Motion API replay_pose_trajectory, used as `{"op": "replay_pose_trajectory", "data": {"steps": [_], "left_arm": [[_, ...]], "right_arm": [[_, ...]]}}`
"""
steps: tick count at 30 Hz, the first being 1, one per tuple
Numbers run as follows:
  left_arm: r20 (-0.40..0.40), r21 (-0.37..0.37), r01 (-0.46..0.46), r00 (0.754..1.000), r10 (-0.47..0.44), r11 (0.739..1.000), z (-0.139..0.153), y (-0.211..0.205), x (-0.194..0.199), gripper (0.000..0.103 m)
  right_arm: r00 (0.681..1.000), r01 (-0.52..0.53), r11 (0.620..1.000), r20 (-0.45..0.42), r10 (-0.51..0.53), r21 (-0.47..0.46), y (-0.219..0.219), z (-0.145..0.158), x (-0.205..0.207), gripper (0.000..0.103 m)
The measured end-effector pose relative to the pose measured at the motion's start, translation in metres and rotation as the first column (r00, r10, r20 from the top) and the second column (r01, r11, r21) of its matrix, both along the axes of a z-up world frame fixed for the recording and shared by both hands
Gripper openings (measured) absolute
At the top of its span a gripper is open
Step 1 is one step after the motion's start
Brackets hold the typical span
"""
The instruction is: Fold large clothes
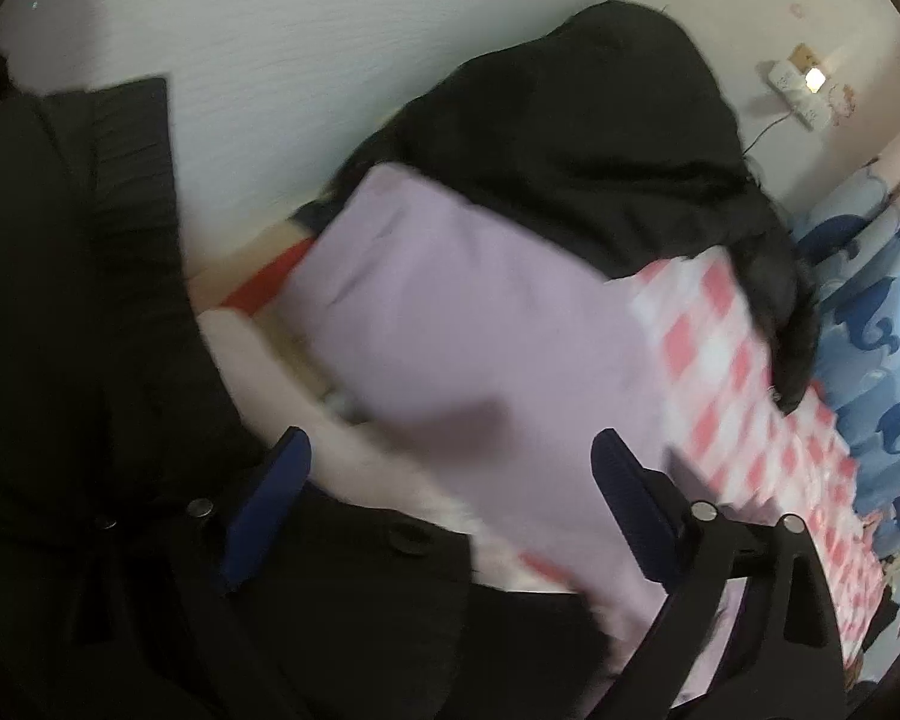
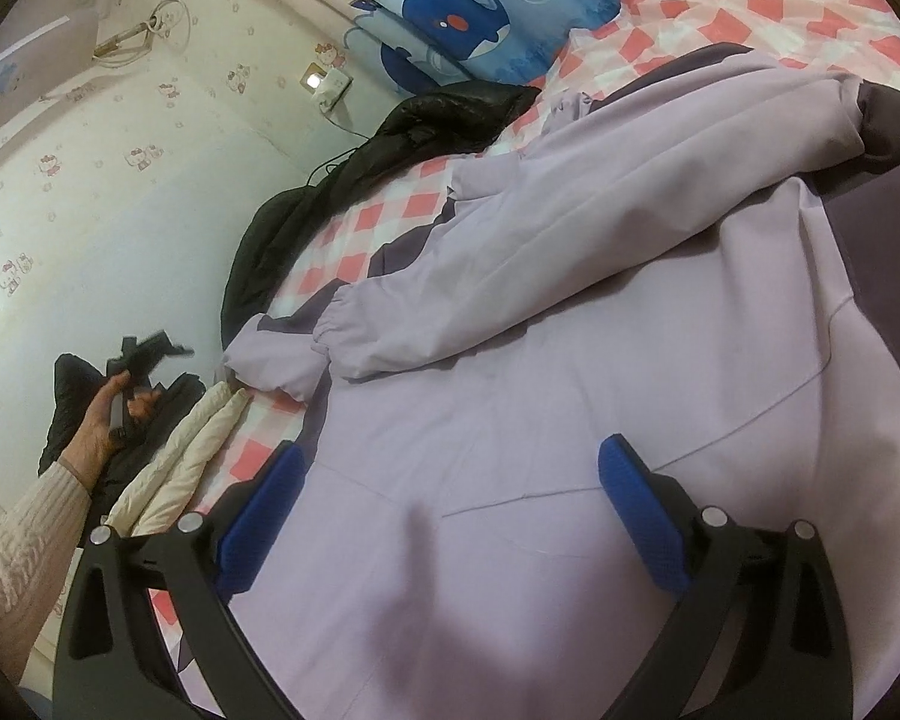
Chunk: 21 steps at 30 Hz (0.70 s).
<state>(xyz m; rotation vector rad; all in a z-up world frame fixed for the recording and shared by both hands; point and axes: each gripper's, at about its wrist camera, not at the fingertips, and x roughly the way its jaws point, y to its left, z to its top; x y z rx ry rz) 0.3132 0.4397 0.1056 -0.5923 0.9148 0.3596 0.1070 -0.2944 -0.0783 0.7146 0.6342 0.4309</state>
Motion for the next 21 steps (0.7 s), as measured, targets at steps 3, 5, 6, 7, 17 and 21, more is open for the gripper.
{"op": "replay_pose_trajectory", "data": {"steps": [3,5,6,7,17,21], "left_arm": [[0.020,-0.073,-0.079,0.997,0.080,0.994,-0.004,0.015,-0.007,0.080],[0.051,-0.122,-0.069,0.996,0.076,0.990,-0.001,0.009,-0.001,0.087],[0.080,-0.147,-0.069,0.994,0.081,0.987,0.001,0.009,0.000,0.094],[0.094,-0.174,-0.096,0.989,0.113,0.980,0.001,0.009,0.005,0.095],[-0.071,-0.106,-0.214,0.976,0.207,0.971,-0.045,0.006,0.068,0.095],[0.143,-0.204,-0.098,0.981,0.129,0.974,-0.045,0.001,0.069,0.077]], "right_arm": [[1.000,-0.001,1.000,0.000,0.001,0.001,0.000,0.000,0.000,0.095],[1.000,-0.001,1.000,0.000,0.001,0.001,0.000,0.001,0.001,0.095],[1.000,-0.001,1.000,-0.001,0.001,-0.001,0.000,0.001,0.001,0.095],[1.000,-0.001,1.000,-0.001,0.001,-0.003,0.001,0.001,0.001,0.095],[1.000,-0.006,1.000,-0.005,0.006,-0.023,0.004,0.002,0.003,0.096],[1.000,-0.007,1.000,-0.003,0.007,-0.027,0.005,0.002,0.004,0.096]]}}
